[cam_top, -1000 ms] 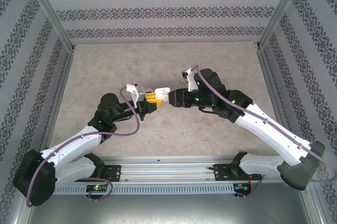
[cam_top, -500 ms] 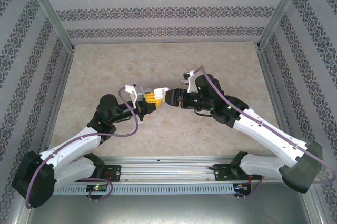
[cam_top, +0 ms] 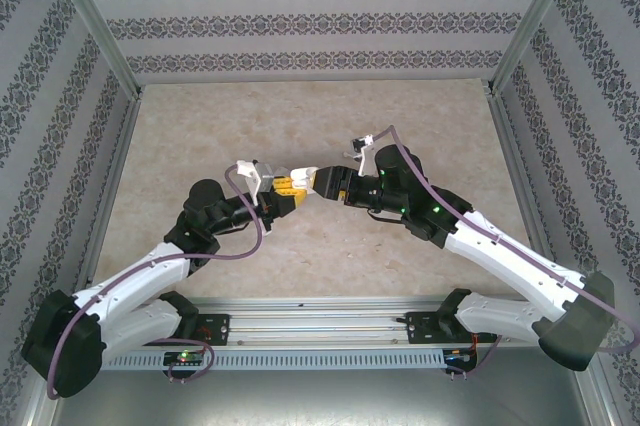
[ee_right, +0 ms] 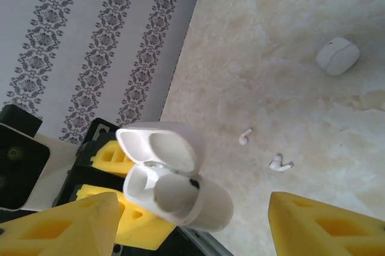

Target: Insert wireless bluetooth earbuds into charging case

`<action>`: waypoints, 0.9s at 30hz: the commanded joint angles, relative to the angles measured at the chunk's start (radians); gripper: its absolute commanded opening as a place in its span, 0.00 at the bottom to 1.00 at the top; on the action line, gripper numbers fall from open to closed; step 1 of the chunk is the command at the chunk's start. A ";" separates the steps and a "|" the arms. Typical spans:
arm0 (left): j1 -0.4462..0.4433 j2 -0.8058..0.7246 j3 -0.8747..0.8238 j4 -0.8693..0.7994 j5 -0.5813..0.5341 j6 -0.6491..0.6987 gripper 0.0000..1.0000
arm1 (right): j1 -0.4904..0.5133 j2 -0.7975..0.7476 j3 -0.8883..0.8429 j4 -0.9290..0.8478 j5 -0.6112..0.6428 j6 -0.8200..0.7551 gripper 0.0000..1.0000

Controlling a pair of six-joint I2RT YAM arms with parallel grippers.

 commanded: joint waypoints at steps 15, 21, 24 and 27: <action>0.246 -0.256 0.055 -0.664 -0.407 -0.017 0.00 | 0.090 0.356 0.166 -0.203 0.167 -0.110 0.54; 0.314 -0.316 0.125 -0.900 -0.560 0.015 0.00 | 0.206 0.679 0.380 -0.237 0.146 -0.296 0.51; 0.368 -0.348 0.123 -0.940 -0.547 0.014 0.00 | 0.218 0.817 0.515 -0.328 0.097 -0.412 0.48; 0.405 -0.377 0.122 -0.952 -0.495 -0.001 0.00 | 0.226 0.918 0.639 -0.433 0.067 -0.493 0.48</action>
